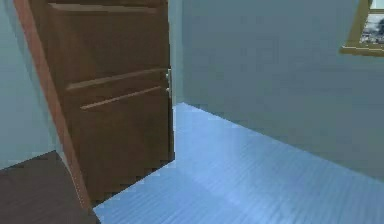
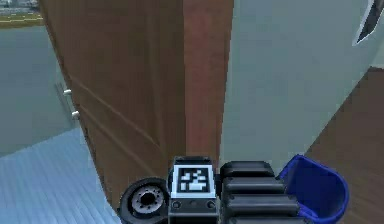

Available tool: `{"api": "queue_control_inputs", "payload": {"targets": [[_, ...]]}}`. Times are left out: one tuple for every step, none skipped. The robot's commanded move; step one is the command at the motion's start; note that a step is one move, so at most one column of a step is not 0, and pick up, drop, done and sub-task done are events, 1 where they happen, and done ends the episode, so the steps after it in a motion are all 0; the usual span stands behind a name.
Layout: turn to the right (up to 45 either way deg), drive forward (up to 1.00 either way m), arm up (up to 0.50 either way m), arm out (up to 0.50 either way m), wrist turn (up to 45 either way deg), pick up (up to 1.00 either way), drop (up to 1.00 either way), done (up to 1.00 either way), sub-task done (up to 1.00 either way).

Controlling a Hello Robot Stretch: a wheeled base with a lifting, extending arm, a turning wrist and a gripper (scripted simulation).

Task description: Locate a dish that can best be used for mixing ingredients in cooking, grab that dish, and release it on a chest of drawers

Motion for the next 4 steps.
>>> {"api": "queue_control_inputs", "payload": {"targets": [[-45.0, 0.0, 0.0, 0.0, 0.0, 0.0, 0.0, 0.0, 0.0], [0.0, 0.05, 0.0, 0.0, 0.0, 0.0, 0.0, 0.0, 0.0], [45.0, 0.0, 0.0, 0.0, 0.0, 0.0, 0.0, 0.0, 0.0], [33.0, 0.0, 0.0, 0.0, 0.0, 0.0, 0.0, 0.0, 0.0]]}}
